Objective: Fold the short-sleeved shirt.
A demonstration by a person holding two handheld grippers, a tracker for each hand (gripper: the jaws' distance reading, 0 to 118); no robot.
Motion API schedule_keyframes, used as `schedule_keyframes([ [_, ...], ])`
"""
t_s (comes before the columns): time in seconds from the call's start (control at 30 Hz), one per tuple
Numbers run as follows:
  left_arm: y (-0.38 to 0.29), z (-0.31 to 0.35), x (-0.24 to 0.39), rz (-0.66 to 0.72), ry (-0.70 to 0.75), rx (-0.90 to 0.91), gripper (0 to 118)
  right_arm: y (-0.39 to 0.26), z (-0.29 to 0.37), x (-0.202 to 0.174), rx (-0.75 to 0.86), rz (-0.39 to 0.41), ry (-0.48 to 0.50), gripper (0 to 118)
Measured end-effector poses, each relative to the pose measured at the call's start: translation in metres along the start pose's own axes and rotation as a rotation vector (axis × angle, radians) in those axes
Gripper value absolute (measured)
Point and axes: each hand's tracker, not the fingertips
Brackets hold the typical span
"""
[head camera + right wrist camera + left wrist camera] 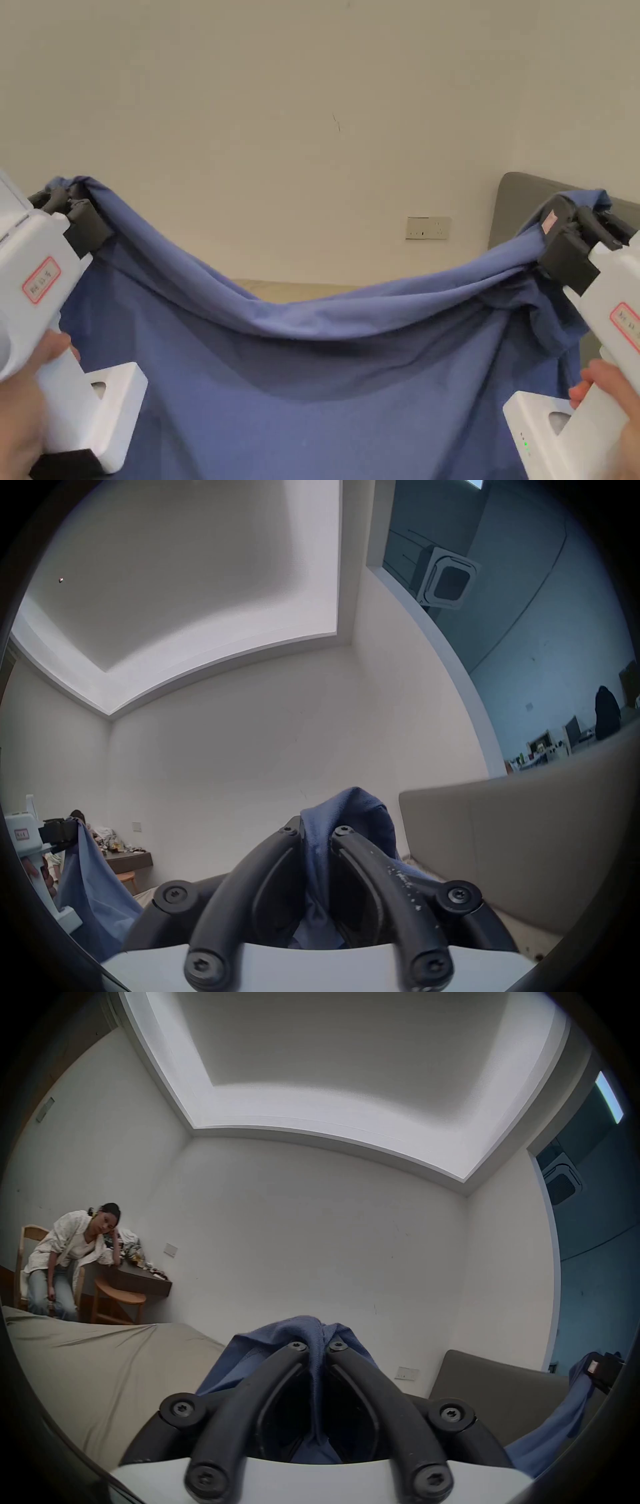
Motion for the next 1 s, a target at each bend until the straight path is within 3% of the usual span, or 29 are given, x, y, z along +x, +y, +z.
schedule_keyframes([
  [0.27,0.020,-0.131,0.019,0.049,-0.030,0.015,3,0.025,-0.138,0.014,0.090,0.040,0.020,11],
  [0.5,-0.030,-0.198,0.018,0.058,-0.014,-0.025,3,-0.016,-0.200,0.033,0.092,0.102,-0.003,11],
  [0.7,-0.095,-0.174,0.004,0.025,0.006,-0.119,3,-0.086,-0.181,0.045,-0.032,0.162,-0.014,11],
  [1.0,-0.153,-0.062,-0.035,-0.085,0.034,-0.334,3,-0.152,-0.056,0.046,-0.263,0.207,-0.036,11],
])
